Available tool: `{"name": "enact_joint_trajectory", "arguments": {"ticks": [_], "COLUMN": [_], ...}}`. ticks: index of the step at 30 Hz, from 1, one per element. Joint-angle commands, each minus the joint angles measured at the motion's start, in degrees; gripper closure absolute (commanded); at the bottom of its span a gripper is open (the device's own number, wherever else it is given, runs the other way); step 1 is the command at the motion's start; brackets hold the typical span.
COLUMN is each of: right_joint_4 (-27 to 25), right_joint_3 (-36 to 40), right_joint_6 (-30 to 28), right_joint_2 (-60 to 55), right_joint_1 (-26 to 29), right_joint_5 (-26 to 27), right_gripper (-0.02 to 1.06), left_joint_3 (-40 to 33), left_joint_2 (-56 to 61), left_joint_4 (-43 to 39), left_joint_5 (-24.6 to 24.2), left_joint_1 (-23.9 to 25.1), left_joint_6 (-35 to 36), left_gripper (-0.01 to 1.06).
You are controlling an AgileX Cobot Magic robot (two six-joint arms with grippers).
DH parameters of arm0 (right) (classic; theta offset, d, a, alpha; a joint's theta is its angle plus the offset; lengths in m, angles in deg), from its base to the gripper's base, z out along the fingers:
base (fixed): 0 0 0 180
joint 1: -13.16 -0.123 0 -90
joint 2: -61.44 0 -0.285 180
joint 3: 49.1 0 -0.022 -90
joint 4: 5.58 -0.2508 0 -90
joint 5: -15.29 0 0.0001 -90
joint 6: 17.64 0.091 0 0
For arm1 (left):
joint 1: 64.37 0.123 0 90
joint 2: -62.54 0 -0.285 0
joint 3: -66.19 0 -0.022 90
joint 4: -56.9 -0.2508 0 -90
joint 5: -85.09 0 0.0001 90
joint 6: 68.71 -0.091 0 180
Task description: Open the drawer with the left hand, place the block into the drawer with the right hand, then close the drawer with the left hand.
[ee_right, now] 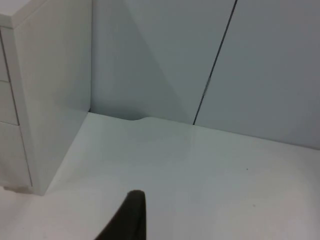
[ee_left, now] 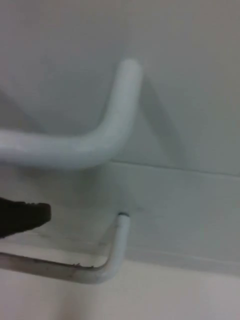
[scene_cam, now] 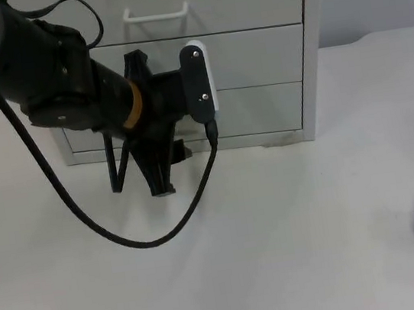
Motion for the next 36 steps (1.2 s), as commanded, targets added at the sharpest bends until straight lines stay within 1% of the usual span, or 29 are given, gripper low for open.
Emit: {"name": "enact_joint_trajectory", "arguments": {"ticks": [1, 7, 9, 10, 12, 13, 16, 17, 19, 22, 23, 25, 27, 28, 30, 36], "right_joint_4": [1.1, 1.1, 1.2, 1.2, 1.2, 1.2, 1.3, 1.5, 1.9, 4.0, 4.8, 5.3, 6.4, 6.7, 6.7, 6.7], "right_joint_3": [-0.4, -0.4, -0.4, -0.4, -0.4, -0.4, -0.4, -0.4, -0.4, -0.4, -0.4, -0.4, -0.4, -0.4, -0.4, -0.4], "right_joint_6": [0.1, 0.1, 0.1, 0.1, 0.1, 0.1, 0.1, 0.1, 0.1, 0.5, 1.1, 1.4, 2.1, 2.5, 2.6, 2.6], "right_joint_2": [0.1, 0.1, 0.1, 0.1, 0.1, 0.1, 0.1, 0.1, 0.1, 0.1, 0.1, 0.1, 0.1, 0.1, 0.1, 0.1], "right_joint_1": [0.1, 0.1, 0.1, 0.1, 0.1, 0.1, 0.1, 0.1, 0.0, -2.2, -3.3, -3.4, -3.9, -3.9, -3.9, -3.9], "right_joint_5": [1.0, 1.0, 1.0, 1.0, 1.0, 1.0, 1.0, 1.0, 1.0, 0.5, 0.1, -0.1, -0.6, -0.9, -0.9, -0.9], "right_gripper": [0.00, 0.00, 0.00, 0.00, 0.00, 0.00, 0.00, 0.00, 0.00, 0.00, 0.00, 0.00, 0.00, 0.00, 0.00, 0.00], "left_joint_3": [0.1, 0.1, 0.4, 0.4, 0.4, 0.4, 0.4, 0.4, 0.5, 0.5, 0.5, 0.5, 0.5, 0.5, 0.5, 0.5], "left_joint_2": [-0.9, -1.6, -1.6, -1.6, -1.6, -1.6, -1.6, -1.6, -1.6, -1.6, -1.6, -1.6, -1.6, -1.6, -1.3, -0.5], "left_joint_4": [1.1, 1.4, 2.1, 2.6, 3.4, 3.4, 3.7, 4.1, 4.3, 4.8, 5.3, 5.4, 6.7, 7.0, 7.3, 7.6], "left_joint_5": [-1.0, -1.2, -1.6, -1.7, -1.7, -1.7, -1.5, -1.2, -1.0, -0.5, -0.6, -0.9, -2.2, -3.6, -4.8, -5.3], "left_joint_1": [-0.3, -0.3, -0.3, -0.3, -0.3, -0.3, -0.3, -0.3, -0.3, -0.3, -0.3, -0.3, -0.4, -0.4, -0.6, -1.8], "left_joint_6": [0.2, 0.2, 0.2, 0.2, 0.2, 0.2, 0.2, 0.2, 0.2, 0.2, 0.2, 0.2, 0.2, 0.2, 0.2, 0.2], "left_gripper": [0.52, 0.52, 0.56, 0.60, 0.74, 0.74, 1.01, 1.05, 1.05, 1.05, 1.05, 1.05, 1.05, 1.05, 1.05, 1.05]}}
